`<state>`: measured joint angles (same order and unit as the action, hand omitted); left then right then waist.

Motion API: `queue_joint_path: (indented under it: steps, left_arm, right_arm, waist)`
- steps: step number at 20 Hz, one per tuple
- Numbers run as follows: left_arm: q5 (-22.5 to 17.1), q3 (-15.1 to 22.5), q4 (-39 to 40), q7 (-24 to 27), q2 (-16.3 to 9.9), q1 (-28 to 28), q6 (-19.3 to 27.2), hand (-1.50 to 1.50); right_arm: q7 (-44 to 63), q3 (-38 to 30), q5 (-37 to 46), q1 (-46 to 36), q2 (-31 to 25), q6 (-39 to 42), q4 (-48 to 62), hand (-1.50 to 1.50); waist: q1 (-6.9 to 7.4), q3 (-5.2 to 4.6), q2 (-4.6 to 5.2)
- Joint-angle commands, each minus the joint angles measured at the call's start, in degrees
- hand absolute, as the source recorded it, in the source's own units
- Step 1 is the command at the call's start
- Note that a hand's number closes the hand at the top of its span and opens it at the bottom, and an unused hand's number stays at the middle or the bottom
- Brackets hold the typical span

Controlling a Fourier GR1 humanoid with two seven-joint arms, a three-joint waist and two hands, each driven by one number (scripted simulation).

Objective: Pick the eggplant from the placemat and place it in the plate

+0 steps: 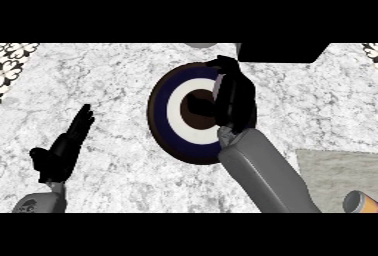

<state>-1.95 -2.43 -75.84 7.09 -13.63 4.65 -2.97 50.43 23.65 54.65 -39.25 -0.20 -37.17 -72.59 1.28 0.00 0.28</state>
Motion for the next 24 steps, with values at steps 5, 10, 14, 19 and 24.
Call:
queue_joint_path:
  steps: [5, 10, 14, 19, 24]
  left_arm:
    - [-0.67, -0.44, -2.25, -3.30, 0.07, 0.37, -0.27, 0.00]
    - [-1.20, -1.65, -1.97, -0.71, -0.51, -1.02, -0.83, 0.00]
    - [0.38, -1.48, -0.09, 2.13, -0.32, -2.00, -0.10, 0.00]
    - [0.16, -1.48, -0.78, 0.51, 0.06, -1.19, -0.11, 0.00]
    - [-1.59, -3.30, -1.31, -0.78, -1.91, -1.02, -2.11, 0.00]
  right_arm:
    - [0.51, 0.81, -6.49, -0.05, 0.19, -15.76, -0.71, -1.50]
    - [-10.88, -5.48, -15.02, 6.42, 0.18, -23.39, -6.53, -1.50]
    - [-21.66, -3.65, -27.69, 18.62, -3.00, -24.06, -19.17, -1.50]
    - [-40.48, -3.71, -43.33, 31.31, -9.01, -23.29, -25.97, -1.50]
    - [-57.32, -9.15, -58.22, 40.21, -12.41, -11.31, -28.27, -1.50]
  waist:
    - [-0.48, 0.05, -0.30]
    - [-0.90, 0.12, -0.19]
    - [-1.68, 0.22, -0.11]
    - [-1.25, 0.25, 0.00]
    - [-1.54, 0.27, -0.13]
